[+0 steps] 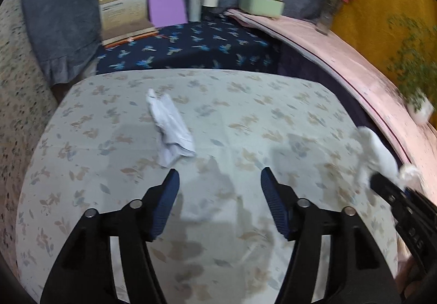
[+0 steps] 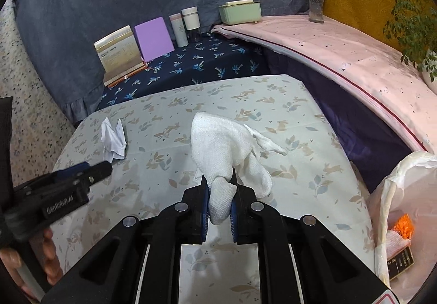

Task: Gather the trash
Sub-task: 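Grasp the white tissue with the left gripper, then carry the white glove and tissue over the bin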

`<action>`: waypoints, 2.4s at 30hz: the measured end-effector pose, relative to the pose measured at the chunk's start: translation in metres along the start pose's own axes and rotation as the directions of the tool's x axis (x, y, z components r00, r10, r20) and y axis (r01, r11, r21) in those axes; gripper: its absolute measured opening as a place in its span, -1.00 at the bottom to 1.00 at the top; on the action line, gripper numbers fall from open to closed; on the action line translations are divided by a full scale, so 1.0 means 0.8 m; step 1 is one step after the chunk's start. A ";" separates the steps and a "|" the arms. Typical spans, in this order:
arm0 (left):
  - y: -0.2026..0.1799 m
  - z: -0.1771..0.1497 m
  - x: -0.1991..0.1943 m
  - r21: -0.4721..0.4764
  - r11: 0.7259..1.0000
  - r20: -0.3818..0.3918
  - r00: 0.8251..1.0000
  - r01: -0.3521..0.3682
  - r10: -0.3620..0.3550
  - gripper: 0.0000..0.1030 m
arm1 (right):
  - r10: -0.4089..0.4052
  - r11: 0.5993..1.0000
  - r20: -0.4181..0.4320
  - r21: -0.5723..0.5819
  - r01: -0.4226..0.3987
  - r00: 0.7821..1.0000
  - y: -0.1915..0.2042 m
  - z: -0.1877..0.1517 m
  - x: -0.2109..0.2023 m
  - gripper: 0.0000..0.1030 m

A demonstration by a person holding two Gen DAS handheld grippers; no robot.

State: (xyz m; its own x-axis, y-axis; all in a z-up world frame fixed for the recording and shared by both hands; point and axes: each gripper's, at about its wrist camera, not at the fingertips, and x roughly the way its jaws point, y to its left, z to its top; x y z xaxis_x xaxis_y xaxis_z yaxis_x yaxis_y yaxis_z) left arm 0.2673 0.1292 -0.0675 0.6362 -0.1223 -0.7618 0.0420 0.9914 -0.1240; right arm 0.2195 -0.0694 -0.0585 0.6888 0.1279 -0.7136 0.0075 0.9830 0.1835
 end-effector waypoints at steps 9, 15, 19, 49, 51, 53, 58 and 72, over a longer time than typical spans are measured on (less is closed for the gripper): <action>0.056 0.049 0.068 -0.093 0.993 -0.040 0.997 -0.073 0.070 0.18 | 0.039 0.999 -0.018 -0.009 -0.039 0.999 0.012 0.007 0.032 -0.78; 0.054 0.054 0.105 -0.070 0.995 -0.091 0.993 -0.075 0.068 -0.35 | 0.047 0.999 -0.038 -0.010 -0.048 0.998 0.016 0.010 0.055 -0.78; 0.039 0.048 0.105 -0.049 0.997 -0.108 0.993 -0.054 0.049 -0.74 | 0.044 0.999 -0.040 -0.001 -0.044 0.998 0.009 0.010 0.056 -0.78; -0.323 -0.055 -0.069 0.311 0.914 -0.067 0.965 0.261 -0.253 -0.77 | -0.156 0.965 0.131 0.232 0.123 0.979 -0.202 -0.035 -0.142 -0.78; -0.346 -0.064 -0.074 0.333 0.900 -0.076 0.960 0.280 -0.270 -0.77 | -0.180 0.957 0.133 0.253 0.143 0.975 -0.222 -0.042 -0.153 -0.78; -0.371 -0.073 -0.079 0.357 0.885 -0.086 0.953 0.300 -0.289 -0.77 | -0.203 0.949 0.134 0.272 0.161 0.970 -0.240 -0.049 -0.163 -0.78; -0.420 -0.094 -0.085 0.402 0.848 -0.119 0.938 0.345 -0.325 -0.76 | -0.247 0.928 0.126 0.318 0.196 0.961 -0.280 -0.067 -0.183 -0.78; -0.477 -0.124 -0.089 0.456 0.804 -0.159 0.923 0.383 -0.350 -0.76 | -0.291 0.892 0.115 0.391 0.226 0.950 -0.340 -0.100 -0.206 -0.78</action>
State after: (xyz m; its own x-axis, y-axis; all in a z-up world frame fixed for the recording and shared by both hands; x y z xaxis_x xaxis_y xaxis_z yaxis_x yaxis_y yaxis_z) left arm 0.1298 -0.2448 -0.0289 0.4506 -0.4670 -0.7608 0.6283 0.7713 -0.1013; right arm 0.0460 -0.3473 -0.0445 0.7352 -0.1795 -0.6536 0.4455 0.8547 0.2665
